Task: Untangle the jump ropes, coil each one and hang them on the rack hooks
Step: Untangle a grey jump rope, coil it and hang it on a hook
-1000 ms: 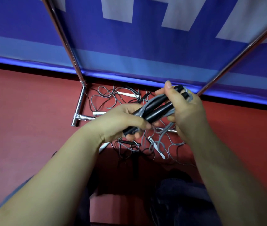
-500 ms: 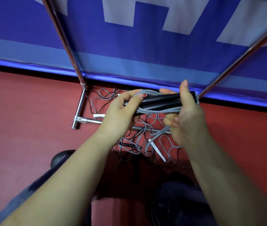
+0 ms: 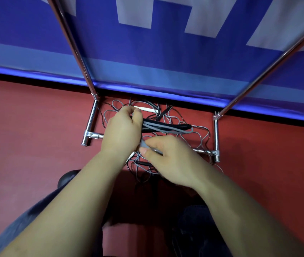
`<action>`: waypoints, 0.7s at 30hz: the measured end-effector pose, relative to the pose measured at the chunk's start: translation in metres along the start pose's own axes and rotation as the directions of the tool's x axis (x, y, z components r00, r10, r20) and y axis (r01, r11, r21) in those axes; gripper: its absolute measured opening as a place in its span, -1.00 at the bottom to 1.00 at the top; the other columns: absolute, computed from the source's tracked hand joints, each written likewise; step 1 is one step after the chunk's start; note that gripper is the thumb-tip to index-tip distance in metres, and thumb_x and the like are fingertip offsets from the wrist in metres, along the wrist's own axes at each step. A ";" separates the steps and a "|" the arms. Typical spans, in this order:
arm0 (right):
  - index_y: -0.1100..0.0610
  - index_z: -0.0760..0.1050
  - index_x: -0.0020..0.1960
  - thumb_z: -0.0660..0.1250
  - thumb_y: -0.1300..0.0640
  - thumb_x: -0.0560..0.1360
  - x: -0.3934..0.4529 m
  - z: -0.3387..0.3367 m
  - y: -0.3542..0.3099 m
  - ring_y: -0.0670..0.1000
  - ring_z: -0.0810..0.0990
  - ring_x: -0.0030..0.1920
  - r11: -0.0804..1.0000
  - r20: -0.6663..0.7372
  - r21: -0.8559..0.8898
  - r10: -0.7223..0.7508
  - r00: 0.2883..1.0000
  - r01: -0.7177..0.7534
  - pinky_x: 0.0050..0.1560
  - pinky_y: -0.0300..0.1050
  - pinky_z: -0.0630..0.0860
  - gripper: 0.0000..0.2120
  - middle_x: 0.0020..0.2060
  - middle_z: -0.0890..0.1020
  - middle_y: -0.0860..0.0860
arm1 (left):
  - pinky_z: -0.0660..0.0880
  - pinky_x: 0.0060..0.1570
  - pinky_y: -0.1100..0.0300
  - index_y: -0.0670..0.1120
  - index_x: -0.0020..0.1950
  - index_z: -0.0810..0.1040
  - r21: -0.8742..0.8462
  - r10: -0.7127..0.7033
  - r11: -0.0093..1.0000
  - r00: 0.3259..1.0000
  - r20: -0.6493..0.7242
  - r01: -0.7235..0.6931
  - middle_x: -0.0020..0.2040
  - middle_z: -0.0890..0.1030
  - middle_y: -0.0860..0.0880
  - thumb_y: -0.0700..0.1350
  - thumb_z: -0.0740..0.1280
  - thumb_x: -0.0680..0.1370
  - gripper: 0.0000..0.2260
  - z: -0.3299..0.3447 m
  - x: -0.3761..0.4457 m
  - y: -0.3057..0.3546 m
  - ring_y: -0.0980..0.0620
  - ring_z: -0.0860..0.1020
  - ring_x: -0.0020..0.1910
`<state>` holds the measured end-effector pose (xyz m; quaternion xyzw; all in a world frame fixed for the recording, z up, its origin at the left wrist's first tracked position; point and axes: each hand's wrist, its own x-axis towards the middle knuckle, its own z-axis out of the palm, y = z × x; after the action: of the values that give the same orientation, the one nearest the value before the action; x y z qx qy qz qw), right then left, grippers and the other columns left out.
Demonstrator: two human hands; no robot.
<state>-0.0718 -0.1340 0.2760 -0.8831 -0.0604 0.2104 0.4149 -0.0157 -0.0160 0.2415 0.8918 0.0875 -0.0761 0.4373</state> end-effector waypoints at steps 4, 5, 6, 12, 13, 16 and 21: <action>0.13 0.58 -0.16 0.30 0.03 0.51 -0.006 -0.008 0.000 -0.01 0.36 -0.41 0.996 -0.041 -0.082 -0.038 0.998 0.035 -0.33 -0.07 0.31 -0.81 -0.43 0.49 0.04 | 0.40 -0.09 0.11 -0.06 0.03 0.59 0.201 -0.048 0.979 0.990 0.129 0.022 -0.12 0.61 -0.09 -0.05 0.16 0.57 -0.77 -0.002 0.003 -0.005 -0.15 0.52 -0.03; 0.09 0.61 -0.14 0.33 0.04 0.49 -0.006 -0.013 0.002 -0.06 0.37 -0.42 0.998 -0.085 -0.069 -0.016 0.996 0.011 -0.33 -0.11 0.32 -0.86 -0.43 0.50 0.00 | 0.45 -0.03 0.10 -0.05 0.04 0.61 0.217 -0.049 0.976 0.980 0.195 0.005 -0.06 0.64 -0.10 -0.03 0.17 0.55 -0.75 -0.002 0.004 -0.007 -0.14 0.54 0.01; 0.05 0.63 -0.13 0.38 0.04 0.46 -0.004 -0.018 0.005 -0.08 0.39 -0.41 0.999 -0.141 -0.037 0.008 0.990 -0.014 -0.32 -0.14 0.35 -0.90 -0.43 0.52 -0.04 | 0.48 0.05 0.09 -0.03 0.06 0.62 0.208 -0.038 0.978 0.963 0.269 -0.020 -0.01 0.66 -0.08 -0.01 0.17 0.53 -0.73 -0.002 0.004 -0.008 -0.11 0.56 0.04; 0.09 0.62 -0.27 0.40 -0.13 0.40 -0.001 -0.035 0.030 -0.11 0.39 -0.46 0.959 -0.090 0.087 0.279 0.956 -0.271 -0.38 -0.23 0.36 -0.71 -0.48 0.48 -0.08 | 0.38 -0.35 0.27 -0.03 0.03 0.68 -0.200 0.049 0.974 0.770 0.636 0.102 -0.20 0.62 0.00 -0.20 0.16 0.57 -0.71 -0.001 -0.004 -0.002 0.02 0.48 -0.31; 0.10 0.59 -0.32 0.37 -0.14 0.41 -0.002 -0.037 0.030 -0.12 0.36 -0.52 0.937 -0.024 0.145 0.325 0.945 -0.319 -0.46 -0.28 0.33 -0.68 -0.54 0.46 -0.08 | 0.21 -0.45 0.27 -0.03 -0.02 0.69 -0.244 0.048 0.957 0.747 0.663 0.155 -0.30 0.53 -0.07 -0.18 0.15 0.57 -0.70 0.000 -0.007 0.000 0.01 0.35 -0.41; 0.16 0.61 -0.25 0.31 -0.12 0.44 -0.004 -0.042 0.028 -0.14 0.42 -0.57 0.855 0.120 0.405 0.301 0.946 -0.323 -0.55 -0.35 0.32 -0.65 -0.53 0.56 -0.03 | 0.00 -0.53 0.34 -0.24 -0.28 0.58 -0.395 0.053 0.841 0.670 0.741 0.370 -0.58 0.25 -0.04 -0.13 0.11 0.57 -0.64 0.004 -0.012 0.008 0.11 0.11 -0.63; 0.16 0.37 -0.39 0.03 -0.03 0.63 0.005 -0.027 0.017 -0.16 0.16 -0.66 0.712 0.098 0.632 0.321 0.942 -0.308 -0.63 -0.34 0.07 -0.52 -0.64 0.29 -0.06 | -0.01 -0.67 0.41 -0.21 -0.49 0.51 -0.500 0.086 0.592 0.567 0.819 0.632 -0.66 0.18 0.02 0.00 0.13 0.42 -0.60 0.005 -0.012 0.019 0.18 0.11 -0.75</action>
<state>-0.0575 -0.1624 0.2767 -0.6883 0.1696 0.2771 0.6486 -0.0238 -0.0323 0.2554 0.4664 0.0673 -0.4840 0.7374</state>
